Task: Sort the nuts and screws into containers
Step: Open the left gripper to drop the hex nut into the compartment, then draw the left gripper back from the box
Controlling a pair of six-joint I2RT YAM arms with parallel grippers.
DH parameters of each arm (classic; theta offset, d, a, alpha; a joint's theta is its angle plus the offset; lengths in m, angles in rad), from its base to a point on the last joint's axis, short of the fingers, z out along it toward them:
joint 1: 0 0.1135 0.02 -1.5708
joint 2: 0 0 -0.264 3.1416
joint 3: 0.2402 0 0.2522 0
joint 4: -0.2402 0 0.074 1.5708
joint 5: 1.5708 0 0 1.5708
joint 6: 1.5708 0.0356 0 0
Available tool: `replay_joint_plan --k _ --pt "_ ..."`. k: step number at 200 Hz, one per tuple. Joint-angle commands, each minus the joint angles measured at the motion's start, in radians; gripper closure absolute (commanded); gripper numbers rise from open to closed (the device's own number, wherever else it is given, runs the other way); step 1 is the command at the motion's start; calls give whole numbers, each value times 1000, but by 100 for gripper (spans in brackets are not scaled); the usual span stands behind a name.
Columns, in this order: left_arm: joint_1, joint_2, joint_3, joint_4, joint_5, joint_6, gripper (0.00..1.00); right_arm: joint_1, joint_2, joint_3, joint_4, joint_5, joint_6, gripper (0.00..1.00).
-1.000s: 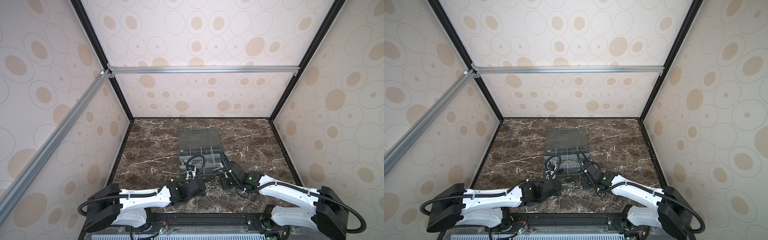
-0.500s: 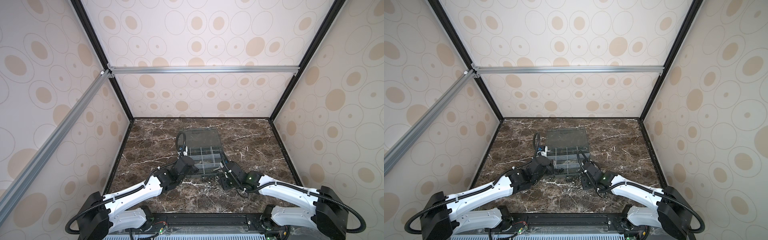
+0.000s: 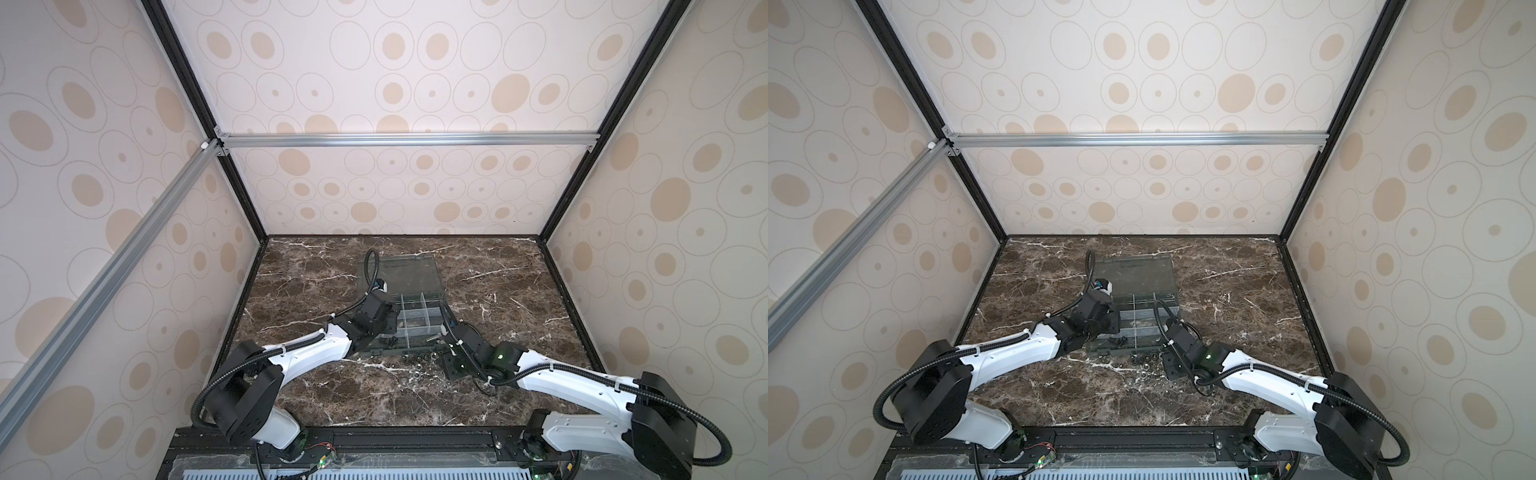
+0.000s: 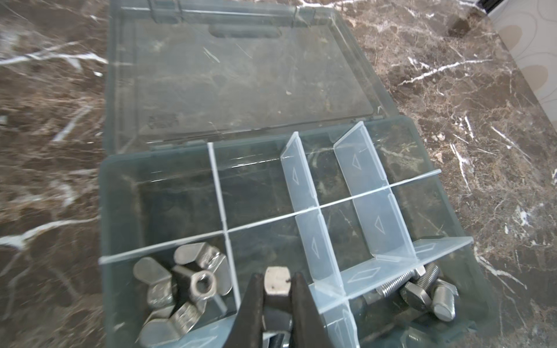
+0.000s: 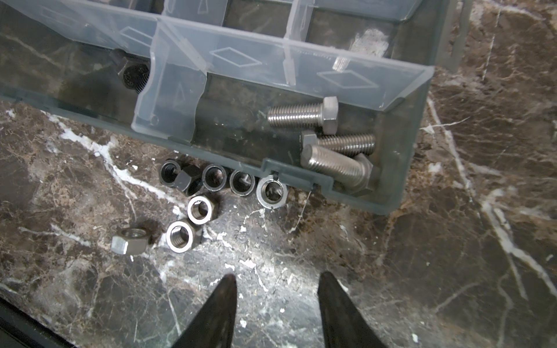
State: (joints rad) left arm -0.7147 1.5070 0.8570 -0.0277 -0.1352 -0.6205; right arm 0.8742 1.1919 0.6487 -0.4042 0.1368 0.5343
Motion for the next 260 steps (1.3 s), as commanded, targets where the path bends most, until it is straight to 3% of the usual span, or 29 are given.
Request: replay_joint_plan --k 1,53,170,260 --pt "22 21 44 42 31 16 87 -10 -4 11 -17 22 -3 52" --pt "29 -4 33 50 36 -11 62 -11 1 22 -21 19 -12 52" --pt "29 -353 -241 139 42 -146 53 -13 -21 31 -27 1 -9 52" --pt "29 -663 -415 98 25 -262 49 -12 -54 -3 -17 -6 16 52"
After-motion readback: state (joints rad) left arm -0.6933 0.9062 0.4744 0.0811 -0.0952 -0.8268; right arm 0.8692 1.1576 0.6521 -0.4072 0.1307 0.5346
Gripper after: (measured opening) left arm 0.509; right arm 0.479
